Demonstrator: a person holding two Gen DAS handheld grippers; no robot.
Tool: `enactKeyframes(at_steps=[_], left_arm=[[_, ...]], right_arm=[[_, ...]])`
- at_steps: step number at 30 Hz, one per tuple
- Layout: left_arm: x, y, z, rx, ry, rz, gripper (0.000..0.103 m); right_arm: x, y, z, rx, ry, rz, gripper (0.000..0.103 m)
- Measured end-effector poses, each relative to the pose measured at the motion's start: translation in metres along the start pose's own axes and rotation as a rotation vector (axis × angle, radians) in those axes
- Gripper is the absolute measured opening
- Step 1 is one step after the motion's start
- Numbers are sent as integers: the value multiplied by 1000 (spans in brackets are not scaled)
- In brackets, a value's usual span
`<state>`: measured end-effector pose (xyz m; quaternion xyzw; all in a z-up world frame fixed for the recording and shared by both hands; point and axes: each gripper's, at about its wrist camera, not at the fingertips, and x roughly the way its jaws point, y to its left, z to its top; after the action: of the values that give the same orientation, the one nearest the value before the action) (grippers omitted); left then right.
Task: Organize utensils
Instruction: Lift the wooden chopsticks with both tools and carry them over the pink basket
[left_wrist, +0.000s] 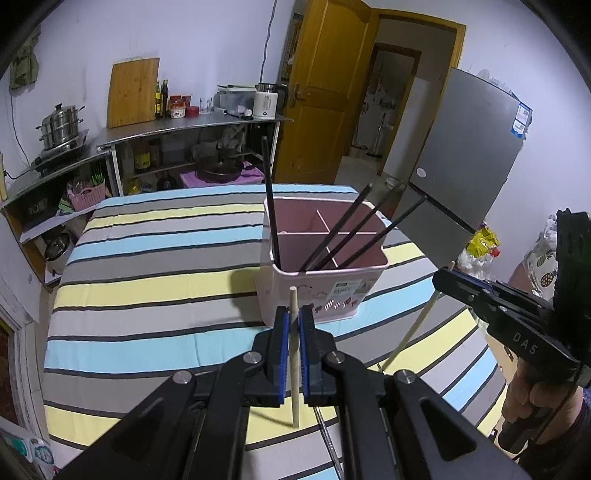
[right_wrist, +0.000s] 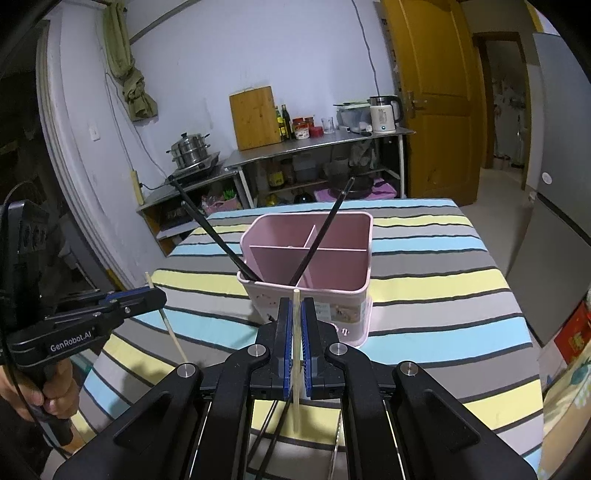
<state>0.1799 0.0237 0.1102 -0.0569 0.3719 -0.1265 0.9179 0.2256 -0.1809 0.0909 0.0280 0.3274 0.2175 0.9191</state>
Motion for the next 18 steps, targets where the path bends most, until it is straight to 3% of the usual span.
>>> enactKeyframes(at_steps=[18], left_arm=[[-23, 3, 0, -19, -28, -7, 6]], right_arm=[[-23, 2, 4, -10, -47, 9, 5]])
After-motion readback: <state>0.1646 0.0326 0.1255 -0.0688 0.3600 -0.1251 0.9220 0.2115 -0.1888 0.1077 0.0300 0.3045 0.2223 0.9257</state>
